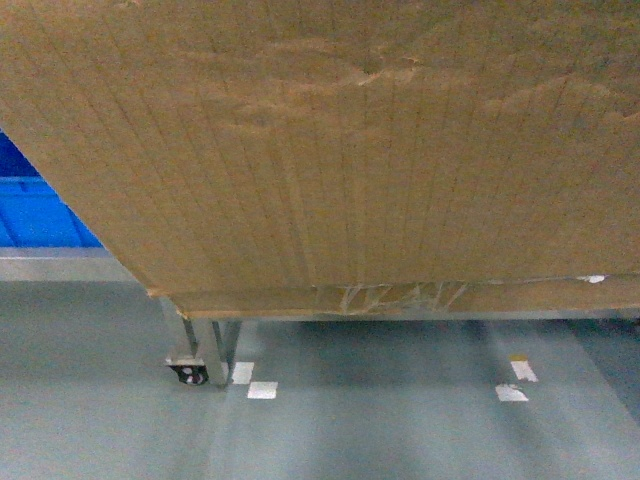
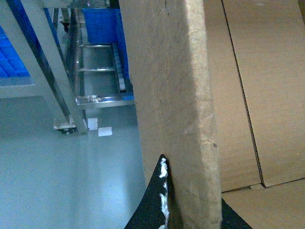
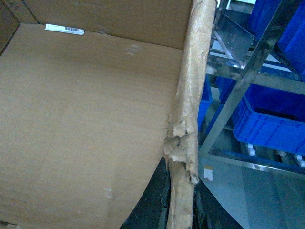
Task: Sort boxes to right shelf from conveyor
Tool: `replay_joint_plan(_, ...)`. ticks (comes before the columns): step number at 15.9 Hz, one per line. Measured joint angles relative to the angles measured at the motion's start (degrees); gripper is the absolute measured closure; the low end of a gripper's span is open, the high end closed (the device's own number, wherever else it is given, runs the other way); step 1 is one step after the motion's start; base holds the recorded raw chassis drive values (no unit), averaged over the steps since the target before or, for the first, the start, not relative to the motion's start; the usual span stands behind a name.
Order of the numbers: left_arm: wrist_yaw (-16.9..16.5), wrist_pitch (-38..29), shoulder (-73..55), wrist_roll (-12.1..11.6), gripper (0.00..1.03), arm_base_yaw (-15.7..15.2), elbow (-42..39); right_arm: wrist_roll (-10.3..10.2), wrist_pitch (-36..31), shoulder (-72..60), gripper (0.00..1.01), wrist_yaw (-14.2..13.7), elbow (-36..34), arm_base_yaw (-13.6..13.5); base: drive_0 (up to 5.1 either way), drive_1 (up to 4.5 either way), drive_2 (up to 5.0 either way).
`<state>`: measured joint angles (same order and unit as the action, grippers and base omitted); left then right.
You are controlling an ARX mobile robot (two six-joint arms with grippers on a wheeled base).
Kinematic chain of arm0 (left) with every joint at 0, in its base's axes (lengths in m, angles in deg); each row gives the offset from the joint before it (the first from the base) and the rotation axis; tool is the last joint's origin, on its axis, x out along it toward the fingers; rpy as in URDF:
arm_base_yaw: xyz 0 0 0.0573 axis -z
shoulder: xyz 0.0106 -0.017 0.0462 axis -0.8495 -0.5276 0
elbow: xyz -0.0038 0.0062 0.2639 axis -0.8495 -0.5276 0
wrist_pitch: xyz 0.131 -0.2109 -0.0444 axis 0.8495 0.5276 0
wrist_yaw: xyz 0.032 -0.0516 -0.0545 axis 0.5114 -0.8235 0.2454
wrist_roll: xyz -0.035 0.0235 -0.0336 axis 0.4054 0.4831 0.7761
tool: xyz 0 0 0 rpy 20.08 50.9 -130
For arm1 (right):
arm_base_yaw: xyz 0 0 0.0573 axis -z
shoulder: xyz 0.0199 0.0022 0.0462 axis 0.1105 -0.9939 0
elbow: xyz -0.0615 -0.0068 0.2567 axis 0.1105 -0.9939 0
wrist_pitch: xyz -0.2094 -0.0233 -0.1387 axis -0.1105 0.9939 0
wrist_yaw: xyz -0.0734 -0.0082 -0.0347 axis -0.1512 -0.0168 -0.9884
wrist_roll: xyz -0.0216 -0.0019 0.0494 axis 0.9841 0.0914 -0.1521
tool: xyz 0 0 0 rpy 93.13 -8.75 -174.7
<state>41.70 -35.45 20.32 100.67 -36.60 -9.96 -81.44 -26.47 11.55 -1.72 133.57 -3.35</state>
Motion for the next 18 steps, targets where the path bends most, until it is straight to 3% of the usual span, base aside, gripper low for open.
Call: replay_joint_plan(18,0.0,0.07,0.28,0.0,0.99,0.0,-0.02,0.02,-0.17,0.11,0.97,0.13,0.0,-0.04,0.0,4.29,-4.3)
